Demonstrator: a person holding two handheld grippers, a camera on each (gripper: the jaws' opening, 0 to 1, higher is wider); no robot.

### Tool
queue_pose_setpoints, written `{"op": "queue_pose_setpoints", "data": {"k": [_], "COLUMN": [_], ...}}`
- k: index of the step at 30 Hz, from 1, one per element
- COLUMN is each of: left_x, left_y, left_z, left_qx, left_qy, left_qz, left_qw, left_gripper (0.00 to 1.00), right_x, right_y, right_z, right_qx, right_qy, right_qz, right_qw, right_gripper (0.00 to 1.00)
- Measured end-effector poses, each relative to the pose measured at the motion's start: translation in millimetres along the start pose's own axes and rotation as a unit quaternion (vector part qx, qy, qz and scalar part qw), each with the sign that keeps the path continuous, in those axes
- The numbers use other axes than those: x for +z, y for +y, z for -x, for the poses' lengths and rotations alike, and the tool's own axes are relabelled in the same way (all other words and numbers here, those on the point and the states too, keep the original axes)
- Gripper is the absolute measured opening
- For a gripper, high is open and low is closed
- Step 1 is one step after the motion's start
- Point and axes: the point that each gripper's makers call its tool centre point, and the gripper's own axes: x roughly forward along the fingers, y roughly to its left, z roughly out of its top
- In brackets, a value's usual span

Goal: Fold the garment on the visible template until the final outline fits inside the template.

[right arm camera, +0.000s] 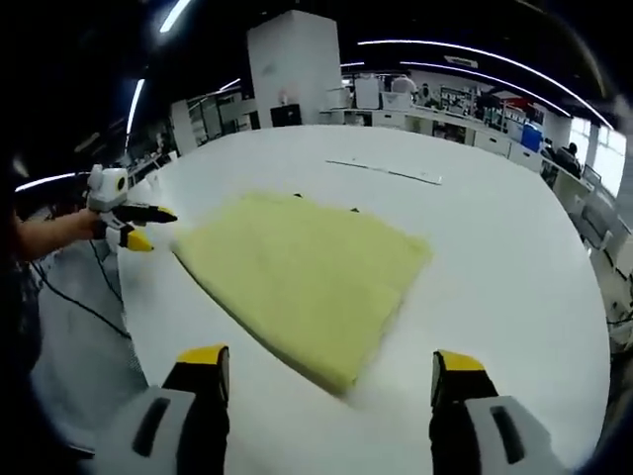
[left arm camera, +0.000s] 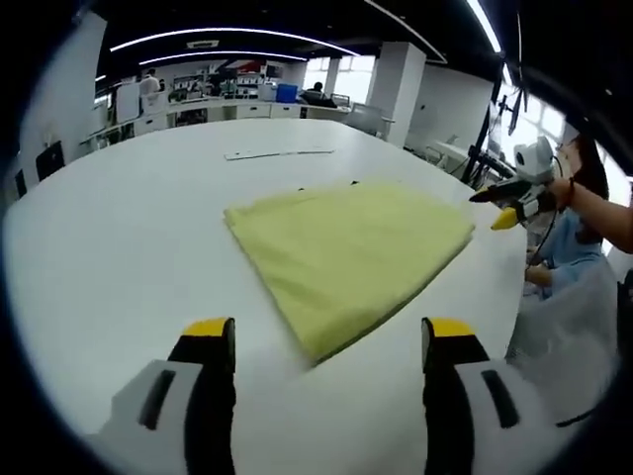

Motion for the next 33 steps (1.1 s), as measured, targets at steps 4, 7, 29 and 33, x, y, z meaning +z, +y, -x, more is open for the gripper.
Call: {"op": "queue_pose_setpoints", "data": {"k": [4, 7, 29, 33], "left_x": [9.3, 12.9, 34.3, 31.9], "left_y": [0.1, -1.3, -4.4, -4.6], "left_z": [10, 17, 49, 50], "left_qx": [0.006, 0.012, 0.071, 0.074], "left_qy": [-0.013, -0.013, -0.056, -0.058], "left_qz": [0.027, 0.032, 0.059, 0.068], "left_qw": [0.9995, 0.9993, 0.9941, 0.9933], "left_gripper": [0.84, 0.86, 0.99, 0.99], "right_x": [10.8, 15.8, 25.0, 21.7], "right_y": [7, 13, 42, 44], "right_z": [10, 17, 31, 32], "right_qx": [0.002, -0.002, -0.031, -0.036], "right_qy": [-0.014, -0.011, -0.005, -0.005], "right_qz": [-0.018, -0.009, 0.03, 0.029], "right_qw": [0.9997, 0.9999, 0.9991, 0.9989], "right_gripper": [0.92, 0.93, 1.0, 1.0]}}
